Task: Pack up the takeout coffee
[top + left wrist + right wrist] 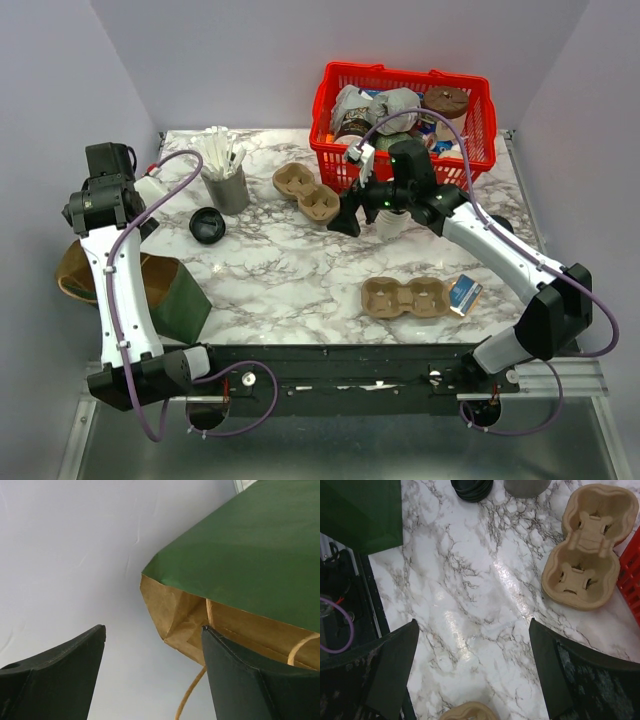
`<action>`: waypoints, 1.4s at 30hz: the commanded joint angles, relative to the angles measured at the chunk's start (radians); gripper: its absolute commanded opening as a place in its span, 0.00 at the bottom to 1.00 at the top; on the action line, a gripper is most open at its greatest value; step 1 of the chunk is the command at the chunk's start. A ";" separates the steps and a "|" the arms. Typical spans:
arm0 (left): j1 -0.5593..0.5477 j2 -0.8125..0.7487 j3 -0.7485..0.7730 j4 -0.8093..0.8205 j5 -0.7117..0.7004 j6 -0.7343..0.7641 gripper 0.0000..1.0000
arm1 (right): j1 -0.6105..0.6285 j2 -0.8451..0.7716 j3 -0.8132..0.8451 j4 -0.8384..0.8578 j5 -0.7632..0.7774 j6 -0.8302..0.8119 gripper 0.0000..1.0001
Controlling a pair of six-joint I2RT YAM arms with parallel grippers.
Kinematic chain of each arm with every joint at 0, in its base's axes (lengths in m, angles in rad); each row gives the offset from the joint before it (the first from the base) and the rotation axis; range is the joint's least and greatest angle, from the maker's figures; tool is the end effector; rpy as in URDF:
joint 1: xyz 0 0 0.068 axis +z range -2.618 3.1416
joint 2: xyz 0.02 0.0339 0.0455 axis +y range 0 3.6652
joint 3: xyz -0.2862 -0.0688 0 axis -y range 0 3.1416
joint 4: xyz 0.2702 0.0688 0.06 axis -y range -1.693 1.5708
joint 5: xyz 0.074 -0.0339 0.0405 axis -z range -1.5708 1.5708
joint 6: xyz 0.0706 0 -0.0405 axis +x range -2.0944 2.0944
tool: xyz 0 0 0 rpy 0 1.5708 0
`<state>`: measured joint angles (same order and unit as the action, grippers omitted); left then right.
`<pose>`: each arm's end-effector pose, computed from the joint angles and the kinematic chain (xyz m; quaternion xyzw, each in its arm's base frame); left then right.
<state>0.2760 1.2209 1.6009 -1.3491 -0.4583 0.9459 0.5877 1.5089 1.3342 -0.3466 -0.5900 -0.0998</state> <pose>0.2111 0.0923 0.4251 0.2422 0.9006 0.3432 0.1119 0.3060 0.2511 0.3452 -0.4162 0.7305 0.3600 0.4044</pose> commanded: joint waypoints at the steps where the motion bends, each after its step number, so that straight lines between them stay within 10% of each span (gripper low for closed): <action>1: 0.006 0.040 -0.035 -0.163 -0.011 0.108 0.85 | -0.003 -0.004 -0.001 -0.002 -0.025 0.015 1.00; 22: -0.001 0.227 0.059 -0.160 0.078 0.195 0.63 | -0.003 -0.039 -0.058 0.034 0.016 0.015 1.00; 34: -0.001 0.083 -0.082 0.028 0.241 0.547 0.74 | -0.003 -0.064 -0.075 0.041 0.021 0.025 1.00; 42: 0.002 0.201 0.033 -0.103 0.306 0.453 0.57 | -0.003 -0.065 -0.066 0.031 0.022 0.025 1.00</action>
<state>0.2741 1.3766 1.5875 -1.3430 -0.2382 1.4067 0.5877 1.4696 1.2663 -0.3317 -0.5797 -0.0792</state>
